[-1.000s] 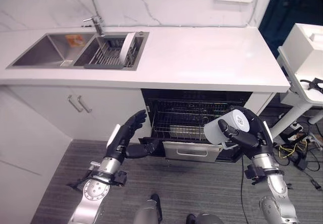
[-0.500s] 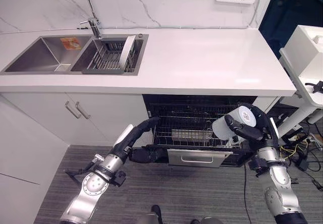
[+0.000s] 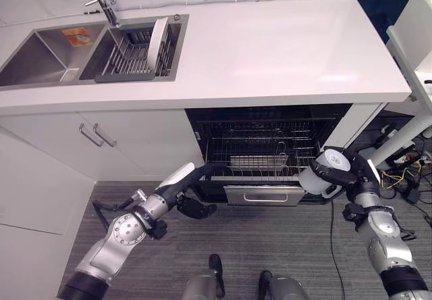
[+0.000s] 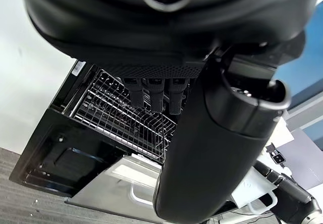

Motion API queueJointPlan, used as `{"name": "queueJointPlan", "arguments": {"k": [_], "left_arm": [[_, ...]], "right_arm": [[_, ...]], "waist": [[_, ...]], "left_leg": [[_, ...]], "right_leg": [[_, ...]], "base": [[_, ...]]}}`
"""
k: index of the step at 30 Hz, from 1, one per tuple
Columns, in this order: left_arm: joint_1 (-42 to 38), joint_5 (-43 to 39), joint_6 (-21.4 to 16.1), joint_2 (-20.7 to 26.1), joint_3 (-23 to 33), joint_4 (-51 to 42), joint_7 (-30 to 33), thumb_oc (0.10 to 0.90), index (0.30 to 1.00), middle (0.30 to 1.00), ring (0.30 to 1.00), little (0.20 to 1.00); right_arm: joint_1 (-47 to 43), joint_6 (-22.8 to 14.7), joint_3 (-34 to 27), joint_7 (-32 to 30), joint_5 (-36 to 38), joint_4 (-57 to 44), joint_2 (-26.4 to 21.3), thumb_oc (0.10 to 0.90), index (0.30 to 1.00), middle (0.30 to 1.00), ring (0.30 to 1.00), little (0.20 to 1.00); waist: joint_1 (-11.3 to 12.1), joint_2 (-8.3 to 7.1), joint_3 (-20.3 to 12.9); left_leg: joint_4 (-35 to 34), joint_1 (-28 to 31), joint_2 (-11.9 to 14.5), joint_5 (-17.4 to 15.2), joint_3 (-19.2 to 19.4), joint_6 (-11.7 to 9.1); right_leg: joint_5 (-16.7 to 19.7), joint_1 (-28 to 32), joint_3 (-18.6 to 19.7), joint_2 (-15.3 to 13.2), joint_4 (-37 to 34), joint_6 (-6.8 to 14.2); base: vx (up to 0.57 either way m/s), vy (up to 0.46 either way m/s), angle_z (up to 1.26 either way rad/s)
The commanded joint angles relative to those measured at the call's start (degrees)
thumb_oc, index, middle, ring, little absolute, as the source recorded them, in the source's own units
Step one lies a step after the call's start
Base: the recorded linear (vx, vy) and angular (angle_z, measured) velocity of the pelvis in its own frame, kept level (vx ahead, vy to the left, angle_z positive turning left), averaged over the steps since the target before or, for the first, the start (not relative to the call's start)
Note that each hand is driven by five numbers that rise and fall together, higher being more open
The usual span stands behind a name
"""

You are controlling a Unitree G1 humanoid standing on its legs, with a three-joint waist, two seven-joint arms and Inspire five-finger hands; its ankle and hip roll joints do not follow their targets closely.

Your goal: Place the dishes in the dishwasher.

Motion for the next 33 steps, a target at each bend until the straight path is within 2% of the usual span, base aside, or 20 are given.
{"name": "queueJointPlan", "arguments": {"k": [1, 2, 3, 8, 14, 18, 20, 27, 33], "left_arm": [[-6.5, 3.5, -3.9, 1.4, -1.0, -3.8, 4.2, 0.8, 0.9, 0.9, 0.9, 0.9], [-7.3, 5.2, -2.7, 1.9, -1.3, -3.5, 5.0, 0.8, 0.9, 0.9, 0.9, 0.9], [-9.6, 9.8, 0.4, 3.3, -2.9, -1.8, 7.0, 0.8, 0.9, 0.9, 0.9, 0.9], [-14.5, 13.8, 2.6, 5.1, -6.5, 2.2, 11.6, 0.8, 0.9, 0.9, 0.9, 0.9], [-17.6, 16.0, 2.2, 5.5, -8.5, 3.4, 11.1, 0.8, 0.9, 0.9, 0.9, 0.9], [-20.5, 17.0, 1.6, 6.6, -10.7, 3.9, 9.3, 0.8, 0.9, 0.9, 0.9, 0.9], [-23.0, 16.7, 1.1, 7.8, -12.3, 4.1, 8.1, 0.8, 0.9, 0.9, 0.9, 0.9], [-29.6, 15.2, 0.4, 10.1, -15.7, 3.8, 6.7, 0.8, 0.9, 0.9, 0.9, 0.9], [-34.8, 13.0, 0.3, 11.9, -17.7, 2.8, 5.9, 0.8, 0.9, 0.9, 0.9, 0.9]], "right_arm": [[-7.2, -4.7, -2.2, -0.7, 0.8, -2.6, -3.8, 0.4, 0.3, 0.3, 0.3, 0.3], [-8.2, -4.7, -2.0, -1.0, 0.7, -2.2, -3.9, 0.4, 0.3, 0.3, 0.3, 0.3], [-11.0, -4.4, -1.2, -2.3, 1.2, -1.6, -4.4, 0.4, 0.3, 0.3, 0.3, 0.3], [-17.4, -4.9, -0.4, -3.5, 2.8, -2.4, -5.6, 0.4, 0.3, 0.3, 0.3, 0.3], [-19.9, -4.3, -0.8, -4.5, 3.2, -2.8, -6.7, 0.4, 0.3, 0.3, 0.3, 0.3], [-23.7, -2.5, -0.5, -4.5, 3.0, -1.1, -8.3, 0.4, 0.3, 0.3, 0.3, 0.3], [-26.9, 0.0, 0.4, -4.4, 2.9, 1.1, -9.8, 0.4, 0.3, 0.3, 0.3, 0.3], [-35.6, 1.5, 3.9, -5.0, 1.9, 9.5, -13.5, 0.4, 0.3, 0.3, 0.3, 0.3], [-43.8, 3.8, 6.7, -6.0, 1.5, 15.8, -16.4, 0.4, 0.3, 0.3, 0.3, 0.3]], "waist": [[1.0, -0.13, -1.4], [1.0, -0.07, -1.1], [1.0, 0.05, -0.4], [0.8, 0.12, 2.3], [0.9, -0.3, 3.8], [1.2, -0.27, 4.7], [1.5, -0.02, 5.3], [2.5, 0.4, 7.7], [2.9, 1.39, 9.5]], "left_leg": [[2.4, -0.2, 2.2, -2.0, -1.4, -2.2], [2.4, -0.4, 2.0, -2.0, -1.5, -2.2], [2.4, -0.8, 1.9, -1.9, -1.5, -2.2], [2.4, -2.6, 1.6, -1.5, -1.8, -1.8], [2.4, -3.4, 1.4, -1.3, -1.9, -1.4], [2.4, -4.0, 1.3, -1.3, -2.0, -1.3], [2.4, -4.6, 1.3, -1.0, -2.2, -1.4], [2.4, -6.1, 0.6, -0.8, -2.5, -1.3], [2.4, -8.0, -0.2, -0.4, -2.8, -1.0]], "right_leg": [[5.7, 0.1, -2.6, -3.3, -3.9, 4.2], [5.7, -0.1, -2.6, -3.4, -3.9, 4.2], [5.9, -0.6, -2.7, -3.4, -3.9, 4.2], [6.5, -2.6, -2.5, -3.1, -3.9, 4.0], [7.1, -3.6, -2.4, -3.0, -3.9, 4.1], [7.3, -4.1, -2.7, -3.0, -3.9, 4.1], [7.4, -4.5, -3.0, -2.8, -3.8, 4.0], [6.6, -6.5, -3.4, -3.3, -1.7, 3.9], [6.3, -9.0, -3.5, -3.7, 0.2, 4.0]], "base": [[-0.06, 0.029, -0.01], [-0.1, 0.033, -0.02], [-0.09, 0.018, -0.02], [-0.1, 0.025, 0.01], [-0.03, 0.002, 0.04], [0.0, 0.0, 0.0], [0.0, 0.0, 0.0], [-0.04, 0.004, 0.01], [-0.04, 0.009, 0.1]]}}
